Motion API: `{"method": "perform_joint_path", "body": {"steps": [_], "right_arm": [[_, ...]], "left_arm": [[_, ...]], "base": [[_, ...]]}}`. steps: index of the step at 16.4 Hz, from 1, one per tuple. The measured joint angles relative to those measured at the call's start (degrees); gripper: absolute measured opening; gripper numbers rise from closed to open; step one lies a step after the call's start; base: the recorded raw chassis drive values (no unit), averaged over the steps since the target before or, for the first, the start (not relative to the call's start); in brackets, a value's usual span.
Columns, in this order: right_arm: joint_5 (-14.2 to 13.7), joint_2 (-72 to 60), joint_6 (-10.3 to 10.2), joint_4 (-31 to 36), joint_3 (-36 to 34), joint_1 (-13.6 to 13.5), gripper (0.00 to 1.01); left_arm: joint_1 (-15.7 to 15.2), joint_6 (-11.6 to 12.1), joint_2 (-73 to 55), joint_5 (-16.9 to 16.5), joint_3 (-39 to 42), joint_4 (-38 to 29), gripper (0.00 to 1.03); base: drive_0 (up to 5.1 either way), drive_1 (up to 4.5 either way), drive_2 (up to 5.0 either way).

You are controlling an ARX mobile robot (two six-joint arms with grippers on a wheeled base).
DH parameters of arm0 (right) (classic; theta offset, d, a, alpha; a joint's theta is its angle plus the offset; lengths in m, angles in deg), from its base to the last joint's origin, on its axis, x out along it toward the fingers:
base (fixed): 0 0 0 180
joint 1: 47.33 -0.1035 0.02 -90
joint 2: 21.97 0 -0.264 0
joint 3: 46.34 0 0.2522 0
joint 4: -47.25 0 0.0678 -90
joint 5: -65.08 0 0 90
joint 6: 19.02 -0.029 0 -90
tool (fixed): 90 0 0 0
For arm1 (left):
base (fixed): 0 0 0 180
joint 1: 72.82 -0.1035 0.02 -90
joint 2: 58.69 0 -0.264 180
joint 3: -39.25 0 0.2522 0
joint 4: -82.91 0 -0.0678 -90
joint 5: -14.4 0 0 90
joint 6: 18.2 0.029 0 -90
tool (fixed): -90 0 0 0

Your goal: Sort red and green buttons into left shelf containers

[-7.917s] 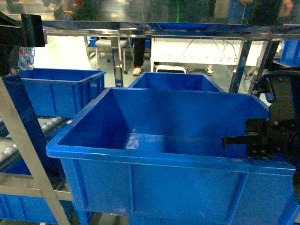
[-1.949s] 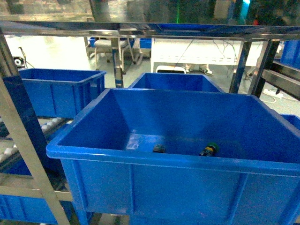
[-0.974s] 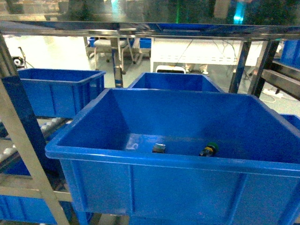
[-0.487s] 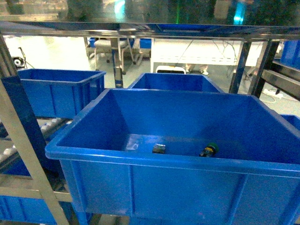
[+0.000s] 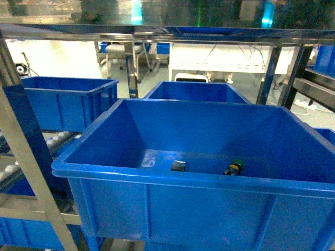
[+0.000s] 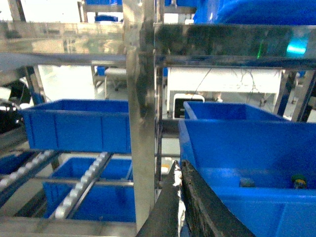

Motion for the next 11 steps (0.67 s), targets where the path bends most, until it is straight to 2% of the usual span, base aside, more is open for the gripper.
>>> {"method": "perform_joint_path", "body": {"steps": [5,7,8,9,10,11], "right_arm": [[0.0,0.0,0.0,0.0,0.0,0.0,0.02],[0.0,0.0,0.0,0.0,0.0,0.0,0.25],[0.0,0.0,0.0,0.0,0.0,0.0,0.38],[0.0,0.0,0.0,0.0,0.0,0.0,0.51],[0.0,0.0,-0.2,0.0,0.0,0.0,0.57],[0.0,0.0,-0.1,0.0,0.0,0.0,0.45]], "left_arm": [[0.0,0.0,0.0,0.0,0.2,1.1,0.02],[0.0,0.0,0.0,0.0,0.2,1.1,0.02],[0.0,0.0,0.0,0.0,0.2,1.1,0.08],[0.0,0.0,0.0,0.0,0.2,1.1,0.21],[0.0,0.0,0.0,0.0,0.2,1.1,0.32],[0.0,0.2,0.0,0.0,0.2,1.1,0.24]], "base": [[0.0,0.00,0.0],[0.0,0.00,0.0],[0.0,0.00,0.0],[0.0,0.00,0.0],[0.0,0.00,0.0],[0.0,0.00,0.0]]}}
